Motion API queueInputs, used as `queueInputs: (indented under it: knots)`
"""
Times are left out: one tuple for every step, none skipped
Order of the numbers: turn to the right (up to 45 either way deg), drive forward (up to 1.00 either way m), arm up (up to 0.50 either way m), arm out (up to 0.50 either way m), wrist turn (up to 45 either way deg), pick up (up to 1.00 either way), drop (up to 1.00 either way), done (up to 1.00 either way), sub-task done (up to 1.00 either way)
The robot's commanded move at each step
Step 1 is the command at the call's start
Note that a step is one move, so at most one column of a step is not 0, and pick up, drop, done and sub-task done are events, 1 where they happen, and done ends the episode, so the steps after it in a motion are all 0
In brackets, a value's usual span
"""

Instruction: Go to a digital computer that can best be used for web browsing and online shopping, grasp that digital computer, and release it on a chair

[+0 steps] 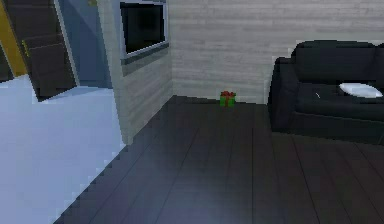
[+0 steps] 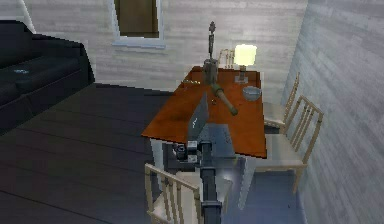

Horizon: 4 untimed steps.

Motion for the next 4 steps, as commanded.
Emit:
queueInputs:
  knots:
    - [0.0,0.00,0.32,0.00,0.0,0.00,0.00,0.00,0.00]
    - [0.0,0.00,0.00,0.00,-45.0,0.00,0.00,0.00,0.00]
    - [0.0,0.00,0.00,0.00,-45.0,0.00,0.00,0.00,0.00]
    - [0.0,0.00,0.00,0.00,-39.0,0.00,0.00,0.00,0.00]
